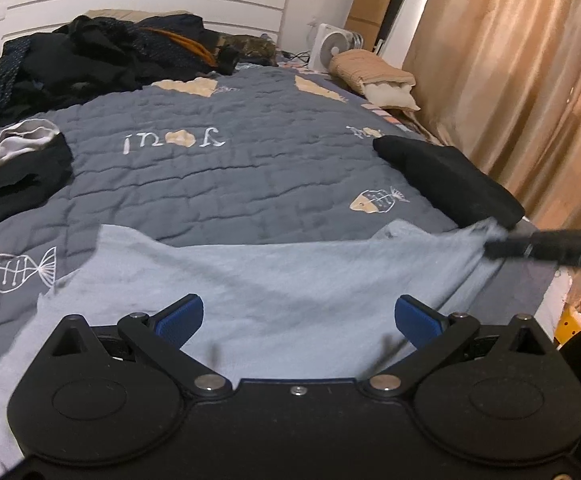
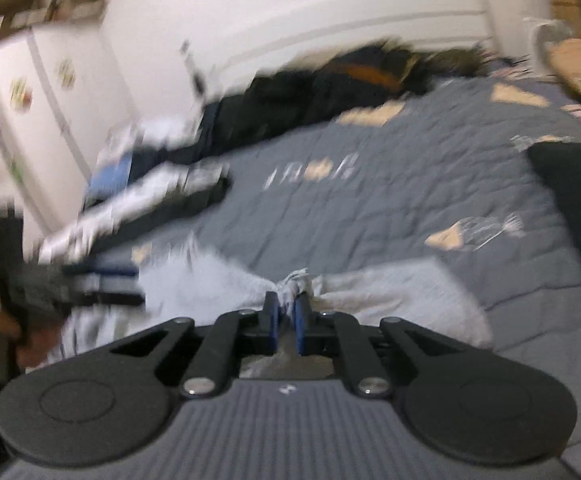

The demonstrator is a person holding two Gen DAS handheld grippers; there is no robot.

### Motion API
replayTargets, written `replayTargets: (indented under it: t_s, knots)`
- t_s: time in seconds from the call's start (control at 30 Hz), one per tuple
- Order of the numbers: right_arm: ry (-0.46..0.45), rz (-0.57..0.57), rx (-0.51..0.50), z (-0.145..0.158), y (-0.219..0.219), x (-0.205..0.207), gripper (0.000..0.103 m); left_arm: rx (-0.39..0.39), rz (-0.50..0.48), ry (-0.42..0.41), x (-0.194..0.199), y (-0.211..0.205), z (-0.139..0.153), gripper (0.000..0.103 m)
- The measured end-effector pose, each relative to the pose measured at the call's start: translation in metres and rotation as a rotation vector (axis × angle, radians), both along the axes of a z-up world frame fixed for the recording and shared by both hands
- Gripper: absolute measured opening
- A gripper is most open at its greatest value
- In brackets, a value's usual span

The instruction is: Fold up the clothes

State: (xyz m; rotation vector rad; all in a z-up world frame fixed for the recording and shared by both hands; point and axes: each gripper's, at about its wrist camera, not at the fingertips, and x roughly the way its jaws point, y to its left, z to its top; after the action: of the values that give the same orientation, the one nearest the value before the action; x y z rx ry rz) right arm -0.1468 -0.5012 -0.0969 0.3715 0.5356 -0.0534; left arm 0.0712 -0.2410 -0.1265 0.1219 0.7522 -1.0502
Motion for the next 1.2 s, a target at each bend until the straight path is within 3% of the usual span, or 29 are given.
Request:
replayTargets:
  t_s: [0.1,0.2,0.33,0.4,0.47,0.7,0.97,1.2]
  knots:
    - [-0.048,-0.057,-0.002,0.011,-0.012,-0.008,0.007,-0.006,0.001,0.008,0.001,-0.002,0.000,0.103]
    - [0.045,0.005,-0.017,-0.003,-0.013,0.002,0.008,0.004,-0.004,0.013,0.001,-0.007,-0.002,0.103]
    - [0.236,0.074,-0.022,-0.034,-0.003,0.013,0.011,0.033,-0.016,0.004,0.000,-0.013,-0.005,0.103]
    - [0.269,0.082,-0.068,-0.041,0.004,0.012,0.011,0.043,-0.017,0.000,0.000,-0.015,-0.006,0.103]
    - [0.263,0.062,-0.073,-0.037,0.005,0.005,0.013,0.057,-0.012,-0.005,0.001,-0.017,-0.007,0.103]
    - [0.154,-0.009,-0.108,0.001,-0.004,-0.014,0.038,0.053,0.012,0.004,0.005,-0.018,-0.006,0.103]
    - [0.140,0.120,-0.133,0.003,0.014,0.043,0.038,0.019,0.028,-0.011,0.009,-0.005,0.008,0.103]
    - [0.230,0.234,-0.141,-0.026,0.043,0.113,0.038,0.015,0.103,-0.019,0.026,0.019,0.018,0.103]
